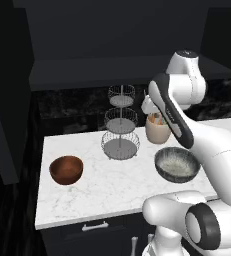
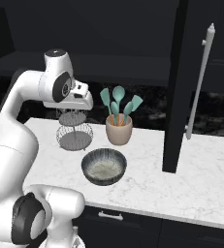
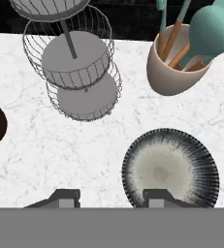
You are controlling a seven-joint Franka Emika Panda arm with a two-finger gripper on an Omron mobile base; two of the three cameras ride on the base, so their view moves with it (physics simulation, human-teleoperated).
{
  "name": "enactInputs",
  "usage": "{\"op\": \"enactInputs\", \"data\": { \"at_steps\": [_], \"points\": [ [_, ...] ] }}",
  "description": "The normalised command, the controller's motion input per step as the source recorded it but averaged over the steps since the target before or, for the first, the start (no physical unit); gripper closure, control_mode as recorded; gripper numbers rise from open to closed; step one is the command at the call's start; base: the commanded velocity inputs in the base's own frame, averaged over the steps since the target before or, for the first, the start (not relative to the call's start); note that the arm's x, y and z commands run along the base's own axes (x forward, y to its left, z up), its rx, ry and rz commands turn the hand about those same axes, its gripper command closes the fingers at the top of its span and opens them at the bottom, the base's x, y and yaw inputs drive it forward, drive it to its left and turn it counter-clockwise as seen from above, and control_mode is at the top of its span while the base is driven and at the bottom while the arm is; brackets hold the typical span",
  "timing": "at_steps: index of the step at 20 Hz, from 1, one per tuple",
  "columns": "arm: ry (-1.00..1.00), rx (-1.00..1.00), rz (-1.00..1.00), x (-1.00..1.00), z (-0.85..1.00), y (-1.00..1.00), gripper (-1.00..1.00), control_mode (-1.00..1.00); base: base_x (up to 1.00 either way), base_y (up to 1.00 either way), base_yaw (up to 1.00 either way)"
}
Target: Pick up the bowls on the counter and stack them on top of one another in the open cabinet. Place the smaller bowl on top of the larger bowl.
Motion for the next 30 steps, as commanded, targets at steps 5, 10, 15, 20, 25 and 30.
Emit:
{"op": "enactInputs", "data": {
  "at_steps": [5,10,15,20,25,30],
  "points": [
    [0.00,0.00,0.00,-0.08,-0.14,0.42,-1.00,-1.00,0.00,0.00,0.00],
    [-0.03,0.00,0.00,-0.22,-0.41,1.00,-1.00,-1.00,0.00,0.00,0.00],
    [0.00,0.08,0.00,-0.04,-0.65,1.00,-1.00,-1.00,0.00,0.00,0.00],
    [0.07,0.13,-0.03,0.06,-0.77,1.00,-1.00,-1.00,0.00,0.00,0.00],
    [0.07,0.04,-0.09,0.31,-0.66,1.00,-1.00,-1.00,0.00,0.00,0.00],
    [0.00,-0.10,-0.12,0.55,-0.31,0.86,-1.00,-1.00,0.00,0.00,0.00]
  ]
}}
